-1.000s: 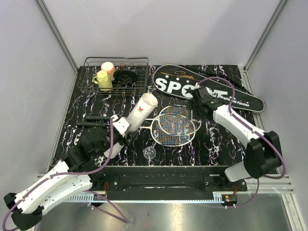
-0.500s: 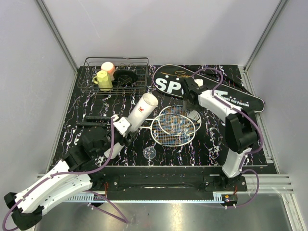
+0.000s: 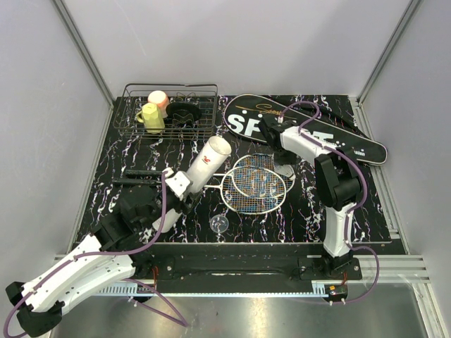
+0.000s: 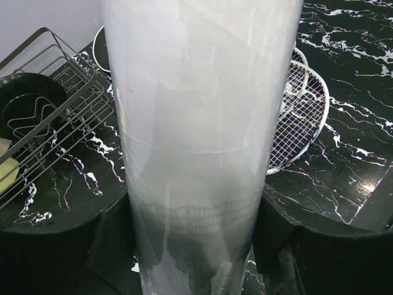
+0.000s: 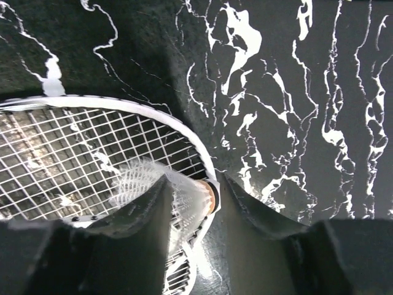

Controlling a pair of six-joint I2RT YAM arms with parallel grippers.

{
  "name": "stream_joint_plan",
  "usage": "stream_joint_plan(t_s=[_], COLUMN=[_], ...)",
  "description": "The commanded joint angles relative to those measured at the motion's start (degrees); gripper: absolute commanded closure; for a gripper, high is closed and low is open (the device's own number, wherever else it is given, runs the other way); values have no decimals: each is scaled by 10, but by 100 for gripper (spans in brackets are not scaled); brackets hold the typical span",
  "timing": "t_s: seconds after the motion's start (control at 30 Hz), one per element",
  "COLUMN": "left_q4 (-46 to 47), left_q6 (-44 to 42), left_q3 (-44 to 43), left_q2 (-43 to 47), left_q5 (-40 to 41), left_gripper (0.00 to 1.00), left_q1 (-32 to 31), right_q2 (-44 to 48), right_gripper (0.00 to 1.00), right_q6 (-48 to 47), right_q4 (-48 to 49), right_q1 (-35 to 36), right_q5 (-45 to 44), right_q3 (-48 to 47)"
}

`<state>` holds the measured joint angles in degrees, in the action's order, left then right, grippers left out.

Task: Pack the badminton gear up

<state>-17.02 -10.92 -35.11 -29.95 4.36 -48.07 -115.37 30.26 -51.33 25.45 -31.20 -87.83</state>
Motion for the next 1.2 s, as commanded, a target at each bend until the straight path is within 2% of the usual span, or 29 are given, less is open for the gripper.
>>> stream_joint_plan(t_s=[0.0, 0.03, 0.07, 0.13, 0.27, 0.33, 0.43, 0.47, 0.53, 0.57, 0.63, 0.7, 0.77, 0.83, 1.17], left_q4=[51, 51, 50, 50, 51, 52, 52, 52, 52, 52, 52, 52, 54, 55, 59], left_q6=[4, 4, 4, 4, 4, 3, 1, 0, 0, -1, -1, -1, 0, -1, -2], left_q3=[-29, -29, -29, -29, -27, -26, -28, -28, -29, -28, -27, -26, -23, -22, -22], left_q2=[4, 3, 2, 2, 2, -1, -10, -14, -16, -17, -17, -15, -11, -11, -13], left_q5=[-15, -16, -16, -16, -14, -18, -30, -37, -40, -54, -63, -81, -101, -112, -140], left_gripper=[89, 89, 89, 89, 89, 89, 90, 90, 90, 90, 90, 90, 90, 90, 90], left_q1=[-1, -1, -1, -1, -1, -1, -1, 0, -1, -1, -1, -1, -1, -1, -1], right_q2=[25, 32, 39, 68, 157, 242, 368, 399, 470, 483, 489, 470, 458, 456, 428], right_gripper=[64, 68, 83, 99, 100, 100, 100, 100, 100, 100, 100, 100, 100, 100, 100], right_q6=[7, 2, -1, -10, -28, -45, -47, -39, 5, 17, 51, 67, 116, 148, 144], right_q4=[-15, -12, -4, 1, 7, 22, 76, 99, 159, 173, 185, 202, 260, 300, 307], right_q1=[-1, -1, -1, -1, 6, 5, -14, -22, -46, -55, -66, -66, -66, -59, 27], right_q5=[-47, -47, -44, -43, -45, -13, 181, 309, 410, 490, 554, 666, 756, 778, 745], right_q3=[6, 10, 17, 26, 58, 69, 75, 78, 72, 65, 23, 1, -2, 2, 13])
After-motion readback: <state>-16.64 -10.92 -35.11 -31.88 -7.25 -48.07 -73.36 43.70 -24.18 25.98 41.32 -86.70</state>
